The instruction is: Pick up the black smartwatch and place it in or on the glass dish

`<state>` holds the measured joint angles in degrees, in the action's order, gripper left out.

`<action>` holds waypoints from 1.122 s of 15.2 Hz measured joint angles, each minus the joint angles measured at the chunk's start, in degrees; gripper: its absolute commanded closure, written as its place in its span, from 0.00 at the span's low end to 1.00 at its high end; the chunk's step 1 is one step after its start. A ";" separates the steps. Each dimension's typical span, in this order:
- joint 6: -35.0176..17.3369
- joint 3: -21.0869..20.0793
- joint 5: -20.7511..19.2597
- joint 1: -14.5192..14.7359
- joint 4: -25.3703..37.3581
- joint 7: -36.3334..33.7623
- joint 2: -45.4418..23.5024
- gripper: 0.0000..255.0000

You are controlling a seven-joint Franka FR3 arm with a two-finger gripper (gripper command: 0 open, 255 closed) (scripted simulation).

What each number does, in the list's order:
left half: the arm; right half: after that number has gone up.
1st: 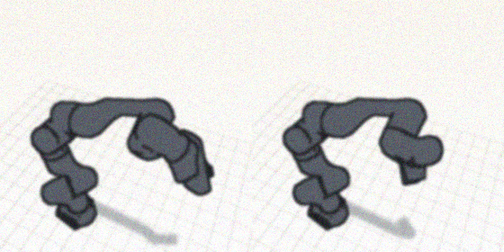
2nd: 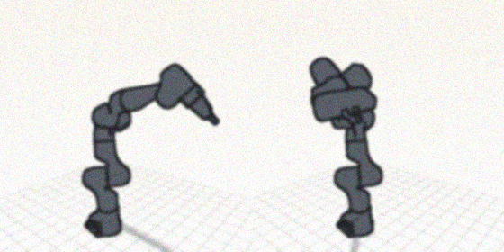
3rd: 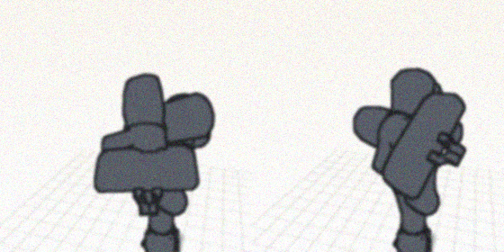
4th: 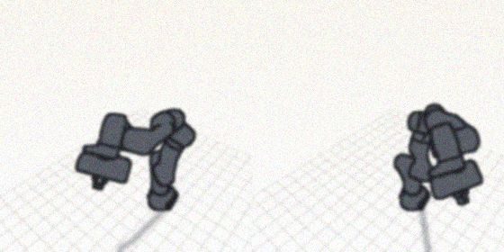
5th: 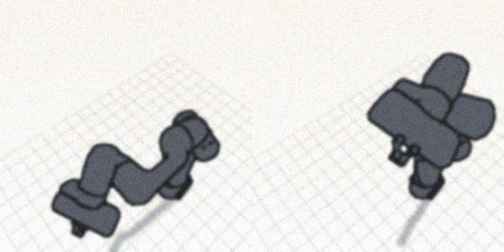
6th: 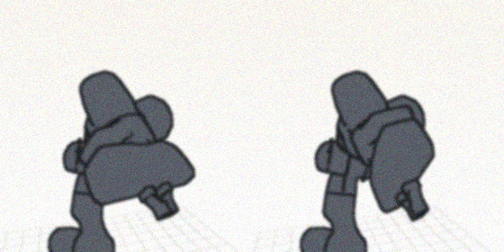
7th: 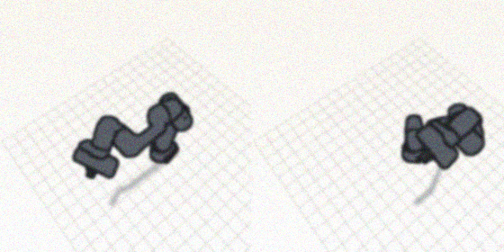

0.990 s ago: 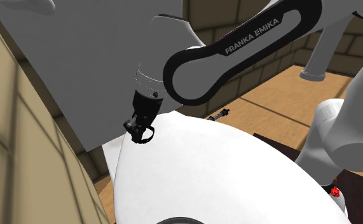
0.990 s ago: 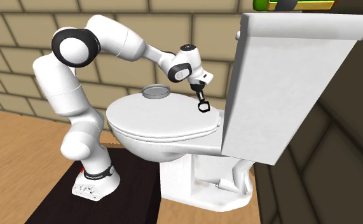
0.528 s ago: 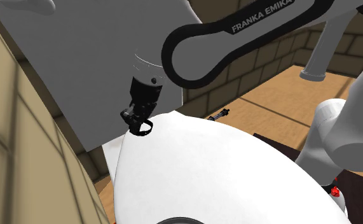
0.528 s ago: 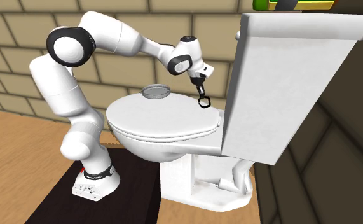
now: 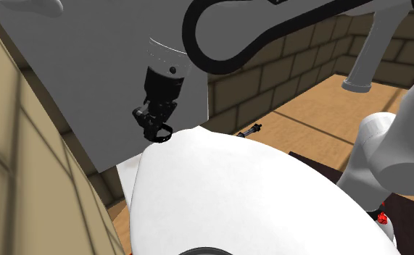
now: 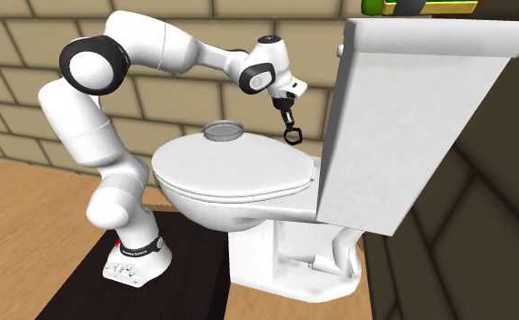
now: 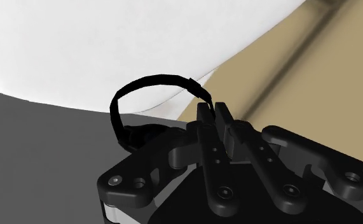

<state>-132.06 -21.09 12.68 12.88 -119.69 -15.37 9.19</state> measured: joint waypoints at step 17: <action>1.42 -11.68 -0.30 6.35 -5.05 -18.65 9.75 1.00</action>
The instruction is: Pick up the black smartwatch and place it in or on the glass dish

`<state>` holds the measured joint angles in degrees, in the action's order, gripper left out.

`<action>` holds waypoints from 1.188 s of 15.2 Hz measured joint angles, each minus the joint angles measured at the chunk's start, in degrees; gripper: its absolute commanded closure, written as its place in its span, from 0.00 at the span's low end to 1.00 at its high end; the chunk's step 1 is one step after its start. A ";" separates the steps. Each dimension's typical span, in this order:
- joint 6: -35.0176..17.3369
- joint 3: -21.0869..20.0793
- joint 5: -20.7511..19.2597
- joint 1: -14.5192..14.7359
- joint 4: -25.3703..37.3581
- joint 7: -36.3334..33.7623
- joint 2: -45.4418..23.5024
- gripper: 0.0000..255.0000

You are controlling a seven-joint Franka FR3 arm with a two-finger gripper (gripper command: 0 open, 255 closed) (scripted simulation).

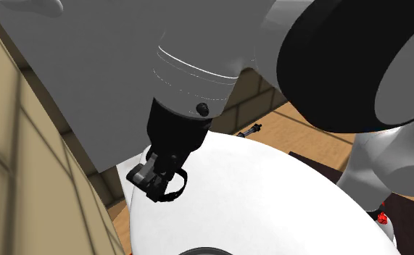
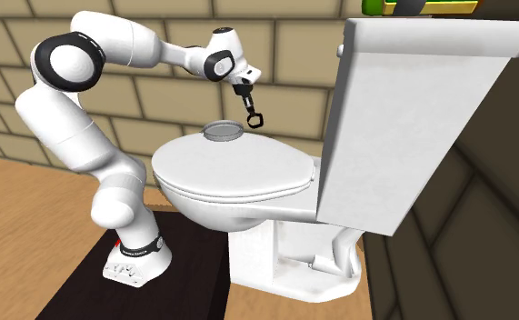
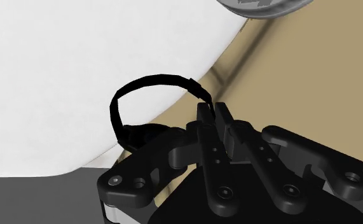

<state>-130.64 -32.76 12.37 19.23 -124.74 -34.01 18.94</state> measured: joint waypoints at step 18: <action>-0.81 -18.25 -6.43 1.44 3.56 -23.51 -2.45 1.00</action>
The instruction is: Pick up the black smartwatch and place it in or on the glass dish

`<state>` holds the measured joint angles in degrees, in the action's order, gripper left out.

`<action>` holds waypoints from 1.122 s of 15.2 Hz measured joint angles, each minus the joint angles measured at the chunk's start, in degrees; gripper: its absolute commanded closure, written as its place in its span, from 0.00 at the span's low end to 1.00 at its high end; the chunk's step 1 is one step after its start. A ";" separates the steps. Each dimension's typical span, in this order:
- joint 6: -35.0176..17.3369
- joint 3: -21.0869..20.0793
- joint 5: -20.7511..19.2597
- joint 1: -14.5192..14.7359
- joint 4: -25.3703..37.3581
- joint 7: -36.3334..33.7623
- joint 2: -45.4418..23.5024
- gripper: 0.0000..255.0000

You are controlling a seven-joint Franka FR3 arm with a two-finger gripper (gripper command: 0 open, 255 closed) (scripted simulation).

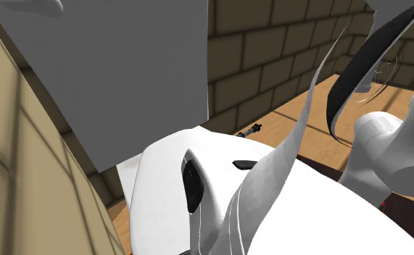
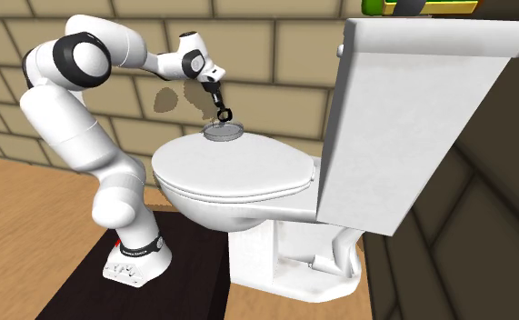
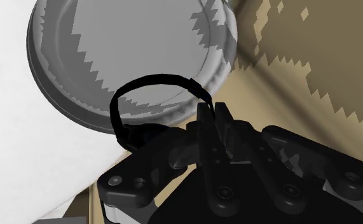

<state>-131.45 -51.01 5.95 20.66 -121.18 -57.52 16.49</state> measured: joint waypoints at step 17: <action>-7.74 -3.06 -2.69 -1.41 -5.53 -2.76 -2.84 0.00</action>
